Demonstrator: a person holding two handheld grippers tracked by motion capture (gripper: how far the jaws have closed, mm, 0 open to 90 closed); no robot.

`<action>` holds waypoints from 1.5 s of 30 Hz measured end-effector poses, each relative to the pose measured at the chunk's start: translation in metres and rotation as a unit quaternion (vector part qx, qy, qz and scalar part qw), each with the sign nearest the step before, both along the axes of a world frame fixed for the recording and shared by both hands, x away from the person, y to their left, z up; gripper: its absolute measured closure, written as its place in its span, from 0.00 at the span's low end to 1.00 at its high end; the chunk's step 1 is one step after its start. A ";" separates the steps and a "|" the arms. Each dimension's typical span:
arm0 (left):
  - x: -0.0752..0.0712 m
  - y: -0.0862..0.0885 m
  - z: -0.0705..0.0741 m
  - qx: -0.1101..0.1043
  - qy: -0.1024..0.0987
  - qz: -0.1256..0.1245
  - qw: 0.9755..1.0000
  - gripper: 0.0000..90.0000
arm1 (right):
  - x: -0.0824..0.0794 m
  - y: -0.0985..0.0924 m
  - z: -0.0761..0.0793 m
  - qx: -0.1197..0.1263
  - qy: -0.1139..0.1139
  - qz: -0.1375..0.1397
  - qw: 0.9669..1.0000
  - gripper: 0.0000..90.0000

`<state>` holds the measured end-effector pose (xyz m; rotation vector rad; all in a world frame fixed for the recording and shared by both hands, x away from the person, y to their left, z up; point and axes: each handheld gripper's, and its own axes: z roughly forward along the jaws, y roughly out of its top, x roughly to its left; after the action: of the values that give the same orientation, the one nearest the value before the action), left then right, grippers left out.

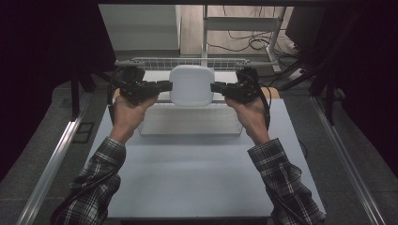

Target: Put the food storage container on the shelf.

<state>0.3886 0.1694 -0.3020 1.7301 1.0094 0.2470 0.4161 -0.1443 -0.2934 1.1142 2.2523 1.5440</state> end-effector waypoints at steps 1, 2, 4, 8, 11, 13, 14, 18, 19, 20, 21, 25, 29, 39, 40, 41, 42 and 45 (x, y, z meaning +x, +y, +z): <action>0.002 0.000 0.000 0.000 0.003 0.002 1.000 0.89 | 0.003 0.000 0.000 -0.002 0.002 -0.002 1.000 0.87; 0.004 -0.001 0.000 -0.001 0.005 0.003 1.000 0.89 | 0.008 0.001 0.000 -0.004 0.006 -0.004 1.000 0.87; 0.009 -0.001 -0.002 -0.001 0.009 0.005 1.000 0.89 | 0.010 0.001 0.000 -0.005 0.009 -0.005 1.000 0.87; 0.014 -0.001 -0.004 -0.010 0.018 0.008 1.000 0.89 | 0.018 0.002 0.000 -0.008 0.020 -0.008 1.000 0.86; 0.018 0.000 -0.006 -0.016 0.022 0.007 1.000 0.88 | 0.022 0.003 0.002 -0.011 0.025 -0.009 1.000 0.86; 0.019 0.001 -0.006 -0.016 0.022 0.005 1.000 0.88 | 0.024 0.004 0.004 -0.013 0.031 -0.010 0.999 0.85; 0.019 0.000 -0.007 -0.015 0.022 0.002 1.000 0.87 | 0.025 0.004 0.004 -0.014 0.033 -0.009 0.999 0.85; 0.021 -0.003 -0.007 -0.001 0.017 0.002 1.000 0.80 | 0.027 0.008 0.005 -0.021 0.029 -0.015 0.999 0.79; 0.022 -0.004 -0.008 0.001 0.017 0.003 1.000 0.80 | 0.028 0.009 0.005 -0.021 0.027 -0.016 0.999 0.77; 0.023 -0.005 -0.008 0.005 0.018 0.004 1.000 0.79 | 0.029 0.011 0.005 -0.021 0.026 -0.017 0.999 0.75; 0.024 -0.005 -0.009 0.007 0.018 0.006 1.000 0.77 | 0.029 0.012 0.005 -0.024 0.023 -0.019 0.999 0.75; 0.028 -0.006 -0.012 0.010 0.022 0.012 1.000 0.75 | 0.032 0.017 0.005 -0.040 0.018 -0.024 0.999 0.74; 0.031 -0.007 -0.013 0.012 0.023 0.015 1.000 0.75 | 0.035 0.020 0.004 -0.050 0.014 -0.029 0.998 0.72; 0.041 -0.011 -0.012 0.030 0.029 0.029 0.999 0.64 | 0.042 0.024 0.001 -0.058 0.014 -0.034 0.998 0.62; 0.043 -0.011 -0.012 0.030 0.029 0.032 0.999 0.63 | 0.043 0.024 0.001 -0.056 0.016 -0.035 0.998 0.61; 0.044 -0.010 -0.012 0.025 0.032 0.032 0.999 0.62 | 0.044 0.024 0.000 -0.053 0.020 -0.036 0.998 0.61; 0.045 -0.010 -0.012 0.022 0.033 0.033 0.999 0.62 | 0.045 0.024 0.000 -0.051 0.023 -0.036 0.998 0.60; 0.048 -0.009 -0.013 0.012 0.036 0.035 0.999 0.60 | 0.046 0.024 0.000 -0.054 0.018 -0.048 0.997 0.59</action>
<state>0.4370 0.1601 -0.3152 1.7374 1.1255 0.2448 0.4625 -0.1199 -0.2934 1.2085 2.2400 1.3587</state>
